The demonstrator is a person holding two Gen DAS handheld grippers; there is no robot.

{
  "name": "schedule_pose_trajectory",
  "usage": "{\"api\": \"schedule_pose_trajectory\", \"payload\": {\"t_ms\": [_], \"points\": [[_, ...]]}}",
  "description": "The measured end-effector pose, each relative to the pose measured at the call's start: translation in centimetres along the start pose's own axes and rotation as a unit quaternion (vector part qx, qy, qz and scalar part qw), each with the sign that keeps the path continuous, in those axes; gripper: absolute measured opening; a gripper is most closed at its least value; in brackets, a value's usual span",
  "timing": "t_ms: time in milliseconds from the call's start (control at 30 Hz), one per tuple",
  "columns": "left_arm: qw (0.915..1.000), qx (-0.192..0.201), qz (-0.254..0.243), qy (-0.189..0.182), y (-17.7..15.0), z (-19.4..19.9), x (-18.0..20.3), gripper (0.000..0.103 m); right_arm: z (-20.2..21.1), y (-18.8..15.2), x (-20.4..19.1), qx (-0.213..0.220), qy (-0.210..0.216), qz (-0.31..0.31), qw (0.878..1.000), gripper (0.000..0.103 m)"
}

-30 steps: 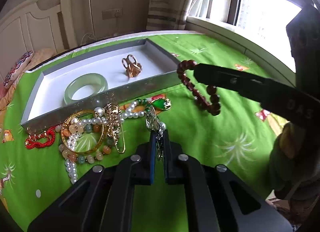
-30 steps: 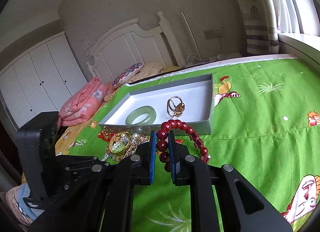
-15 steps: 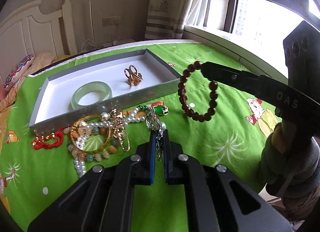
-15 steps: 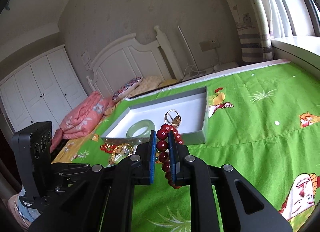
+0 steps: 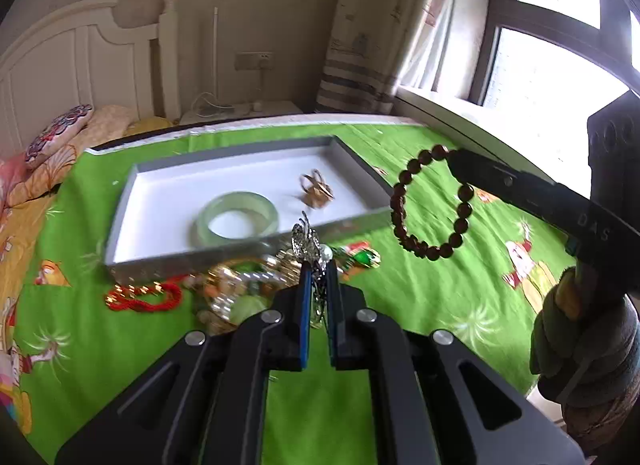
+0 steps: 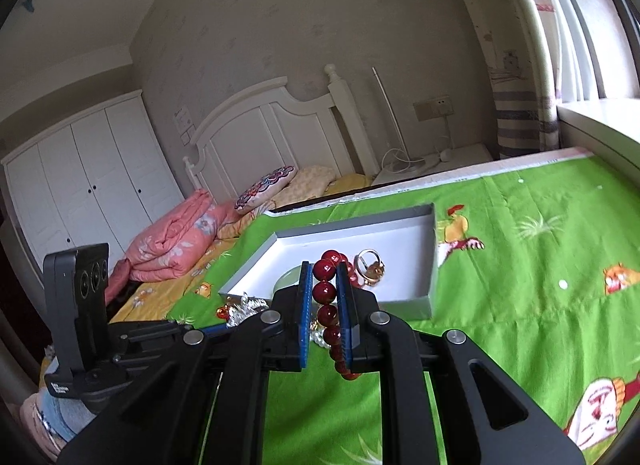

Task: Organize jewelry
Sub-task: 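Carry brooch and bracelet into the white box and open both tools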

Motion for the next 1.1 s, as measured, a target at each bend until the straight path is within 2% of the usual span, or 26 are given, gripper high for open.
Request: {"api": "schedule_pose_trajectory", "payload": {"t_ms": [400, 633, 900, 1100], "points": [[0.9982, 0.016, 0.053, 0.021, 4.0, -0.4, -6.6, 0.006, -6.1, 3.5, -2.7, -0.032, 0.003, 0.046, 0.998, 0.014], [0.9972, 0.001, 0.060, 0.044, 6.1, -2.4, -9.4, 0.006, -11.5, 4.9, -4.6, -0.064, -0.014, 0.094, 0.993, 0.014], [0.9947, -0.029, 0.072, 0.068, 7.6, -6.2, -11.5, 0.006, -16.7, 5.2, -2.6, -0.109, -0.032, 0.072, 0.991, 0.014], [0.9913, -0.040, 0.110, 0.059, 7.4, -7.8, -13.4, 0.009, -17.6, 5.5, 0.1, -0.115, -0.081, 0.051, 0.989, 0.017]]}}
Point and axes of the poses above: each gripper's, at about its wrist camera, not at the fingertips, and z roughly against the way its jaws point, x to its right, y to its top, the point moved 2 cm from there along -z, roughly the way its jaws point, and after that the axes turned 1 degree about z, right-handed, at the moved point
